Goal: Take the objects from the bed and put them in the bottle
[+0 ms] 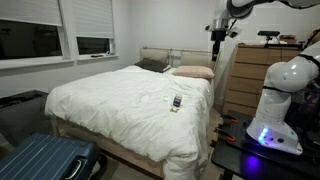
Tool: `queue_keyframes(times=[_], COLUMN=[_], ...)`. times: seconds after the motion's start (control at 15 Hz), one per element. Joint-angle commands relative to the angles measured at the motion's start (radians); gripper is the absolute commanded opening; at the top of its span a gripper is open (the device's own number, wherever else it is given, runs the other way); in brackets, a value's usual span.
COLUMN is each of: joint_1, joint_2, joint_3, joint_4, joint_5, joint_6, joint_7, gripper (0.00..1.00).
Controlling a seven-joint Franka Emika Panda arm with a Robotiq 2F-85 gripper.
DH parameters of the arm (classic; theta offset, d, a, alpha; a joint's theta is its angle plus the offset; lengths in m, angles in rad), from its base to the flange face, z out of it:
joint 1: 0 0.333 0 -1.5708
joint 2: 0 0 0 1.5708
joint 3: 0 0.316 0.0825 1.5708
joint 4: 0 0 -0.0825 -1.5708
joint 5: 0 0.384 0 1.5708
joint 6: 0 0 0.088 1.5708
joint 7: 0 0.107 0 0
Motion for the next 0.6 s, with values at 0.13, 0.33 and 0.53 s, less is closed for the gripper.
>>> queue_keyframes(times=[0.13,0.33,0.53], joint_1=[-0.011,-0.010,-0.009], joint_2=[0.062,0.162,0.262], joint_3=[-0.005,-0.007,0.001], joint_4=[0.025,0.057,0.077], joint_5=[0.009,0.018,0.036], joint_6=[0.045,0.152,0.265], joint_7=[0.005,0.012,0.027], gripper=[1.00,1.00,1.00])
